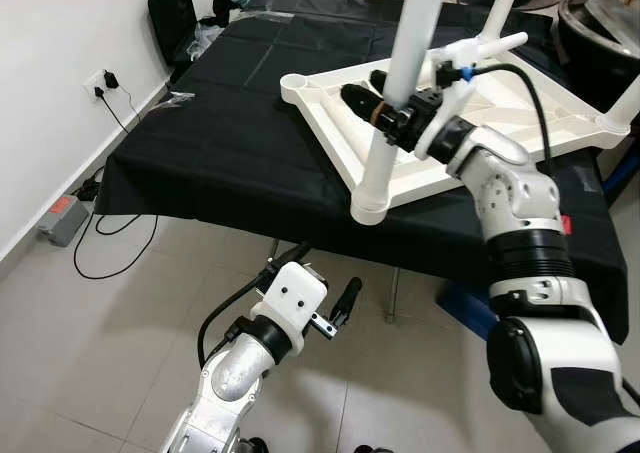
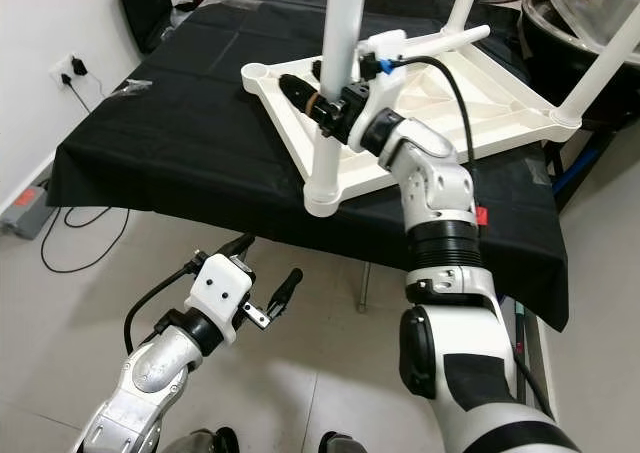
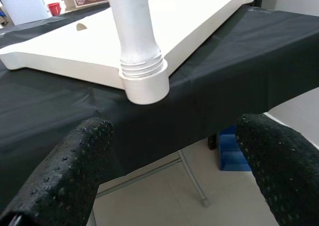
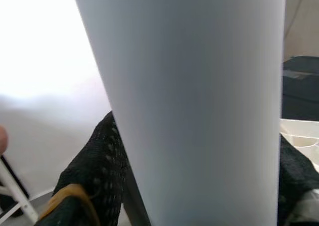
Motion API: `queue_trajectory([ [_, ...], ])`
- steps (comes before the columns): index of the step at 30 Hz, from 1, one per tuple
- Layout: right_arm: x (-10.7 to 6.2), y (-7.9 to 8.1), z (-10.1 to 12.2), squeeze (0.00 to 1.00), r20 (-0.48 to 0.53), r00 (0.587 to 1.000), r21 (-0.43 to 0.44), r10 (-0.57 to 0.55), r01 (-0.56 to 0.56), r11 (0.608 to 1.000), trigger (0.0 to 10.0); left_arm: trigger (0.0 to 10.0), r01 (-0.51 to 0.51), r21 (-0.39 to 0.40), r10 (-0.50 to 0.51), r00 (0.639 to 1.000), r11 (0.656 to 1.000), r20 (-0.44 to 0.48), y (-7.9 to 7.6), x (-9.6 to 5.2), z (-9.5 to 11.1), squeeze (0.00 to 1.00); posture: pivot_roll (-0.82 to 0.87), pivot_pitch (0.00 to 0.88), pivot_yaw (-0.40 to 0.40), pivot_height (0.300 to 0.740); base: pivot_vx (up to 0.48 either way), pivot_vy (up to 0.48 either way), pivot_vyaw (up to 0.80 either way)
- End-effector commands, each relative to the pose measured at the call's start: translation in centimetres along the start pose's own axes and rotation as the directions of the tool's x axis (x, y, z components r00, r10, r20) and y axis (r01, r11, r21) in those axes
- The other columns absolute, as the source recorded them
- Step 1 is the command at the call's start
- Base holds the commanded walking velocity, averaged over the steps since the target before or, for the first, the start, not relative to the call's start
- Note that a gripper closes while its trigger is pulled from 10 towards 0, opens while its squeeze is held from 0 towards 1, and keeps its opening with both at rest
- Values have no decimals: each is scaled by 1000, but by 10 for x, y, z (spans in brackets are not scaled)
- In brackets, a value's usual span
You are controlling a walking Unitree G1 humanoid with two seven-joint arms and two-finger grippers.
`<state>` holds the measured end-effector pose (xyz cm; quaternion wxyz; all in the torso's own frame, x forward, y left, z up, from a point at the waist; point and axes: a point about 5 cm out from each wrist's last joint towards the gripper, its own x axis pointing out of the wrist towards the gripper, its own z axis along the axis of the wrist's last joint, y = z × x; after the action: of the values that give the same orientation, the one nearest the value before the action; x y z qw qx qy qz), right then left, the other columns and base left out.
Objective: Building children table
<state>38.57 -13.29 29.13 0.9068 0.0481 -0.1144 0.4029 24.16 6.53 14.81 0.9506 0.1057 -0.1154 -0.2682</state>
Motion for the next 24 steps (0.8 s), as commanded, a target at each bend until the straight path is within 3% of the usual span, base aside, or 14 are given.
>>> queue_trajectory([
  [1, 9, 7, -10, 0, -30, 997, 36, 69, -68, 997, 0, 10000, -1, 2, 1, 1000, 1000, -17, -3, -2, -4, 0, 134, 153, -64, 740, 0, 0, 0],
  [8, 12, -1, -12, 0, -29, 999, 35, 35, -34, 999, 0, 10000, 0, 3, 0, 1000, 1000, -18, -4, -2, -4, 0, 140, 147, -69, 740, 0, 0, 0],
  [13, 4, -18, -9, 0, -13, 980, -70, -198, 197, 978, 0, 10000, 5, 3, -5, 1000, 1000, -18, -6, -3, -4, 0, 139, 140, -68, 740, 0, 0, 0],
  [14, 4, -18, -9, 0, -13, 980, -70, -198, 197, 978, 0, 10000, 5, 3, -5, 1000, 1000, -18, -6, -3, -4, 0, 139, 140, -68, 740, 0, 0, 0],
  [16, -6, -24, -16, 0, -15, 914, -125, -406, 401, 908, 0, 10000, 8, 3, -8, 1000, 1000, -20, -6, -4, -4, 0, 135, 144, -63, 740, 0, 0, 0],
  [17, -6, -24, -16, 0, -15, 914, -125, -406, 401, 908, 0, 10000, 8, 3, -8, 1000, 1000, -20, -6, -4, -4, 0, 135, 144, -63, 740, 0, 0, 0],
  [19, -22, -30, -25, 0, -16, 774, -85, -632, 629, 773, 0, 10000, 10, 4, -10, 1000, 1000, -20, -5, -4, -4, 0, 132, 148, -58, 740, 0, 0, 0],
  [20, -30, -29, -29, 0, -14, 684, -69, -729, 727, 683, 0, 10000, 10, 7, -10, 1000, 1000, -21, -5, -4, -4, 0, 126, 150, -53, 740, 0, 0, 0],
  [21, -30, -29, -29, 0, -14, 684, -69, -729, 727, 683, 0, 10000, 10, 7, -10, 1000, 1000, -21, -5, -4, -4, 0, 126, 150, -53, 740, 0, 0, 0],
  [22, -35, -25, -31, 0, -9, 619, -67, -785, 783, 618, 0, 10000, 11, 8, -11, 1000, 1000, -21, -5, -4, -4, 0, 124, 150, -49, 740, 0, 0, 0],
  [24, -35, -25, -31, 0, -9, 619, -67, -785, 783, 618, 0, 10000, 11, 8, -11, 1000, 1000, -21, -5, -4, -4, 0, 124, 150, -49, 740, 0, 0, 0],
])
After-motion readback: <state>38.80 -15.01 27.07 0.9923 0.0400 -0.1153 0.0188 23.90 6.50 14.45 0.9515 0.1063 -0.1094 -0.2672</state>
